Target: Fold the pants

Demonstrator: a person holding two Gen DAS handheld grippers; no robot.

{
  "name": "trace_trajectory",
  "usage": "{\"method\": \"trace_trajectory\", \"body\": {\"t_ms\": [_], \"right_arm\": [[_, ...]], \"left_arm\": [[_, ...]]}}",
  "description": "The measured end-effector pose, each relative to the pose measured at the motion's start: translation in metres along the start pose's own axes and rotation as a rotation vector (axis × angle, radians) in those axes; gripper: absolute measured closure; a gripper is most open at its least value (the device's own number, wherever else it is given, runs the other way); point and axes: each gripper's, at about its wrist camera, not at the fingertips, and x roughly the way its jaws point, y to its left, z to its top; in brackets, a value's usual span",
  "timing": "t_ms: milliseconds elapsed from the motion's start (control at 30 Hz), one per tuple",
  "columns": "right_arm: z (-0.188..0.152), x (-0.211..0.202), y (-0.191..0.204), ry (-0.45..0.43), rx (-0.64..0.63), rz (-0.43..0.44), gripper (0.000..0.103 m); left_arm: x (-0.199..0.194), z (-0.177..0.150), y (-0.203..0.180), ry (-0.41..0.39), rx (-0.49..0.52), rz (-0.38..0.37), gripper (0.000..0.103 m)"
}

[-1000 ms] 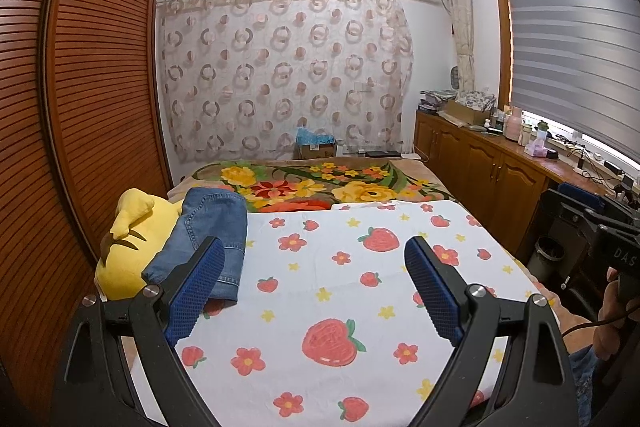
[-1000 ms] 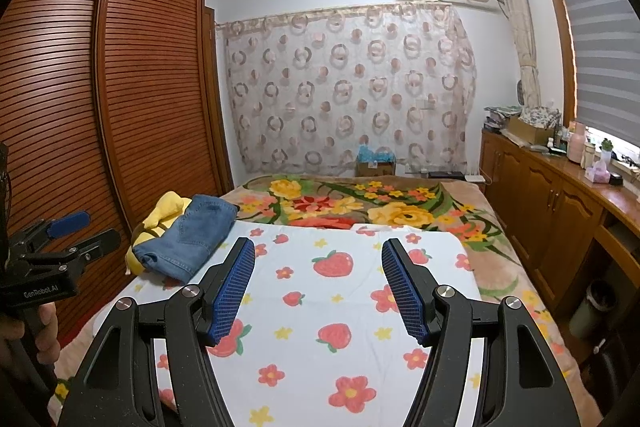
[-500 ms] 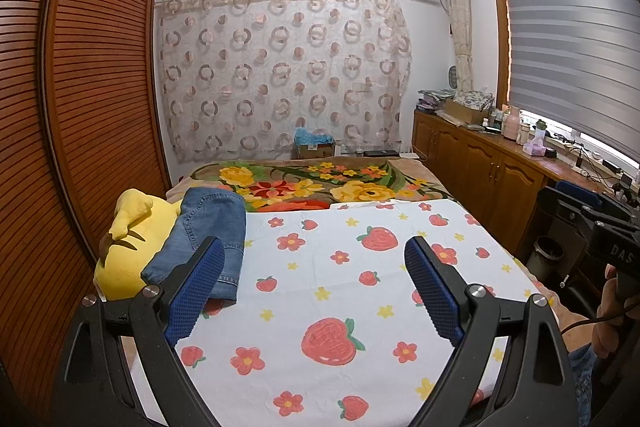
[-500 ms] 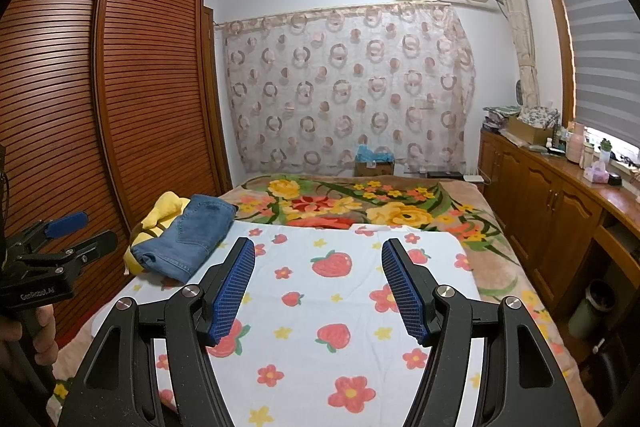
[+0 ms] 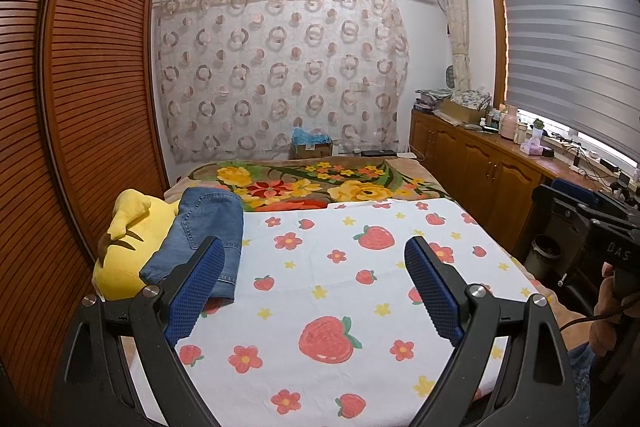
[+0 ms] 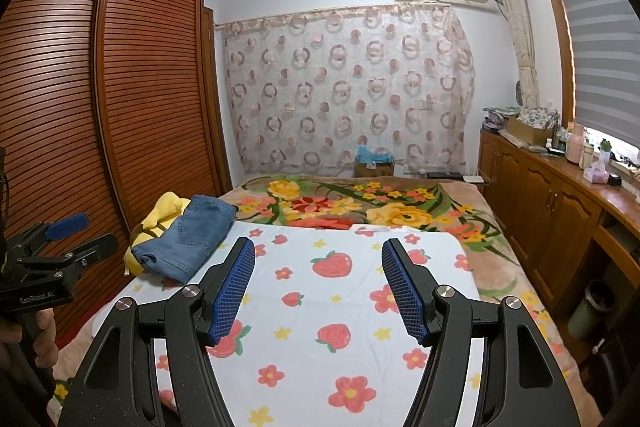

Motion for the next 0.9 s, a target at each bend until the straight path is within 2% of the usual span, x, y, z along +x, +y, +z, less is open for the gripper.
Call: {"method": "trace_trajectory", "body": {"t_ms": [900], "right_arm": [[-0.0018,-0.0007,-0.0008,0.001,-0.001,0.001,0.035]], "left_arm": [[-0.0002,0.0005,0.0006,0.001,-0.002,0.000,0.011]]}}
